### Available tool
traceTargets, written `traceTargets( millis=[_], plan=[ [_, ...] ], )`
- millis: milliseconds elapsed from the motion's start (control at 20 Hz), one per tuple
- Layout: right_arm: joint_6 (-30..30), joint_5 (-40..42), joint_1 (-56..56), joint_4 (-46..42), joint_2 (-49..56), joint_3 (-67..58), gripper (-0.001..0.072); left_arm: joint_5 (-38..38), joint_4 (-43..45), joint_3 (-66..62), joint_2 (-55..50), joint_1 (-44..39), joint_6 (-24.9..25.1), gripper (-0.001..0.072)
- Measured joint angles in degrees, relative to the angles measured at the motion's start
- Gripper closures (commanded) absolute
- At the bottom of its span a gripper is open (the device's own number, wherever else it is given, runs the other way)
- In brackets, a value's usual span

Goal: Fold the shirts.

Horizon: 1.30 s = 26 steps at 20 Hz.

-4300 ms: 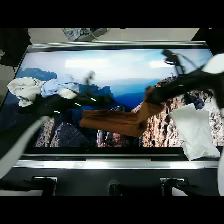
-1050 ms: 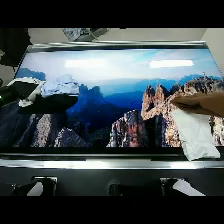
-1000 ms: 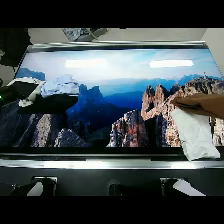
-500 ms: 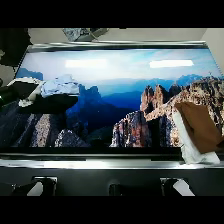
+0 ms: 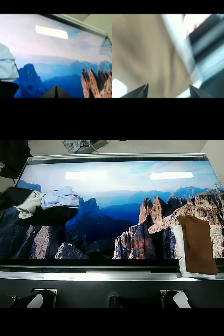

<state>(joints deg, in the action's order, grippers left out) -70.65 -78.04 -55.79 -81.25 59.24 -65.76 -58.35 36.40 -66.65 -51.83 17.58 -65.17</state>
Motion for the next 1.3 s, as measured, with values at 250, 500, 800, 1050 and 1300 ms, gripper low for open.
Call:
traceTargets(
  millis=[250, 500, 800, 1050, 1300],
  plan=[
    [8.94, 15.74, 14.69, 4.11, 0.46, -15.98, 0.0102, -0.81, 22.75, -13.92, -6.75, -7.28, -10.88, 0.0671],
    [10.23, 5.99, 37.16, 3.10, 7.61, -17.35, 0.0101, -12.96, 49.79, -15.23, -15.89, -18.12, -24.09, 0.0013],
    [10.05, -5.44, 48.70, 1.57, 15.37, -14.05, 0.0100, -16.52, 56.57, -1.64, -14.78, -24.44, -30.91, 0.0047],
    [10.12, -6.88, 50.69, 1.20, 16.61, -13.51, 0.0101, -16.20, 57.77, 1.42, -14.01, -26.18, -32.35, 0.0047],
    [10.23, -7.21, 51.06, 1.05, 16.83, -13.42, 0.0101, -16.13, 58.03, 2.05, -13.97, -26.53, -32.76, 0.0046]
  ],
)
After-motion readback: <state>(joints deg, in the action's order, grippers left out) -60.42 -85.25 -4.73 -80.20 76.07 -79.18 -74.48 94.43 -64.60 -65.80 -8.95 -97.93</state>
